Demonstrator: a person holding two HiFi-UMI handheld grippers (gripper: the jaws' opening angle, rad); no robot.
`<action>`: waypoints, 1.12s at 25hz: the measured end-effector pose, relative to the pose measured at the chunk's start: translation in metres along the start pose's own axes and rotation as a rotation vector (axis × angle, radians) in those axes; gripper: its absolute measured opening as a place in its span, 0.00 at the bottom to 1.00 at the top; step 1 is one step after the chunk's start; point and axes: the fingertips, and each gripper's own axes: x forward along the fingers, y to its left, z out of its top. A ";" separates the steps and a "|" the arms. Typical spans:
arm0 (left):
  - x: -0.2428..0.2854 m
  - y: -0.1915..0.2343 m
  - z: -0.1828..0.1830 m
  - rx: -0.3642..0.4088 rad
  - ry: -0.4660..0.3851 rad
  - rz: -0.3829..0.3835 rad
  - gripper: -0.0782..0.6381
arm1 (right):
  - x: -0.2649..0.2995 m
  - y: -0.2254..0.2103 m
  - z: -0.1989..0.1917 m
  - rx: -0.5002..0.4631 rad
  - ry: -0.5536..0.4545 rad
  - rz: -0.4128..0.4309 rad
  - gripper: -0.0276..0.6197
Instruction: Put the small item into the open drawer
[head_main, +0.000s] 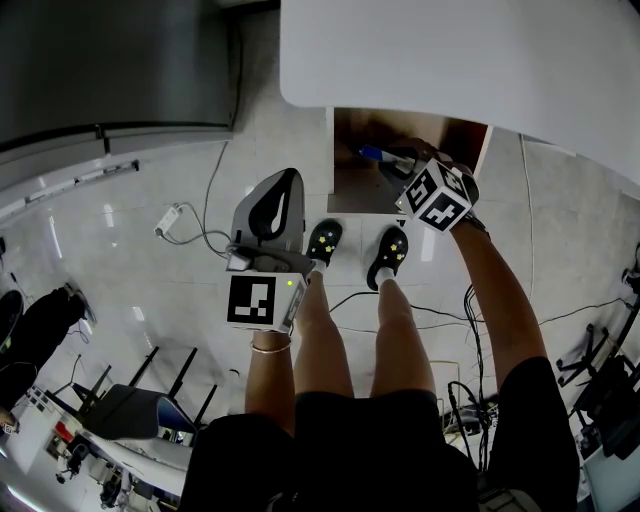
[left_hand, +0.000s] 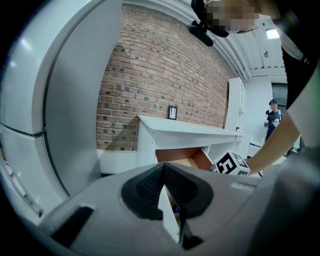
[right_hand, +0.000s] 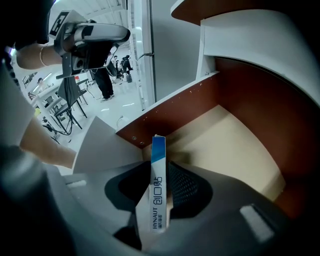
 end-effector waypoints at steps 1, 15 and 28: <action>0.000 0.000 -0.002 0.005 0.006 -0.002 0.10 | -0.001 -0.001 0.001 0.000 -0.003 -0.005 0.23; 0.002 -0.004 0.004 -0.003 -0.007 -0.004 0.10 | -0.011 -0.012 0.002 0.030 -0.034 -0.052 0.23; -0.008 -0.014 0.018 0.021 -0.011 -0.016 0.10 | -0.057 -0.019 0.031 0.084 -0.179 -0.167 0.06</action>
